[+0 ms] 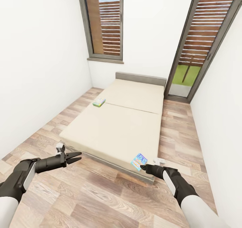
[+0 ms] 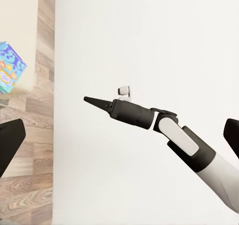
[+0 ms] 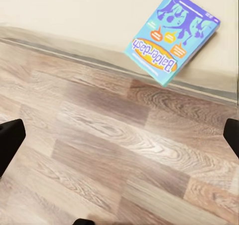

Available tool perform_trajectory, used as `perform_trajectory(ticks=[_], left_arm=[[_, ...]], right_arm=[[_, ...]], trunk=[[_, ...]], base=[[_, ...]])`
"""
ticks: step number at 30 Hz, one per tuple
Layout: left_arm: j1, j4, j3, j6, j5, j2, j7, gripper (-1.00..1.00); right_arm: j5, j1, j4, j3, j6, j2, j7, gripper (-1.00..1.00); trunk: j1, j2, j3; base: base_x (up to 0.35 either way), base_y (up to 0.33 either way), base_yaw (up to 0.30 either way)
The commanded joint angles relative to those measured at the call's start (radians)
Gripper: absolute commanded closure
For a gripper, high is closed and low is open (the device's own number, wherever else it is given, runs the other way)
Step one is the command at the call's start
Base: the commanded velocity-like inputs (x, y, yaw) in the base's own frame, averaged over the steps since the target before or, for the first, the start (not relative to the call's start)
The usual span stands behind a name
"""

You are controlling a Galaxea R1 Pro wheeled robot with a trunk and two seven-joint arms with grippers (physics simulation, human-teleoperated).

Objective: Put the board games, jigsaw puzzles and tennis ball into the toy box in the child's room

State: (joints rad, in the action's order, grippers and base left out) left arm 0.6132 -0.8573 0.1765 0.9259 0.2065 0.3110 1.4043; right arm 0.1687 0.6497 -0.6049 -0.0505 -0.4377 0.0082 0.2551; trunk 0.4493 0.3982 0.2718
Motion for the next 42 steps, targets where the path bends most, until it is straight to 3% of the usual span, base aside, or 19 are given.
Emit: perform_trajectory(ticks=[1, 19, 42], left_arm=[[0.0, 0.0, 0.0, 0.01, 0.002, 0.0, 0.002, -1.0], [0.0, 0.0, 0.0, 0.01, 0.002, 0.0, 0.002, -1.0], [0.0, 0.0, 0.0, 0.01, 0.002, 0.0, 0.002, -1.0]], right_arm=[[0.005, 0.001, -0.001, -0.005, -0.007, 0.001, 0.003, -1.0], [0.005, 0.001, -0.001, -0.005, -0.007, 0.002, 0.003, -1.0], [0.005, 0.001, -0.001, -0.005, -0.007, 0.001, 0.003, -1.0]], trunk=[[0.001, 0.002, 0.001], [0.001, 0.002, -0.021], [0.001, 0.002, -0.049]], base=[[0.075, 0.081, -0.22], [0.022, 0.125, -0.22], [0.0, 0.01, -0.22]])
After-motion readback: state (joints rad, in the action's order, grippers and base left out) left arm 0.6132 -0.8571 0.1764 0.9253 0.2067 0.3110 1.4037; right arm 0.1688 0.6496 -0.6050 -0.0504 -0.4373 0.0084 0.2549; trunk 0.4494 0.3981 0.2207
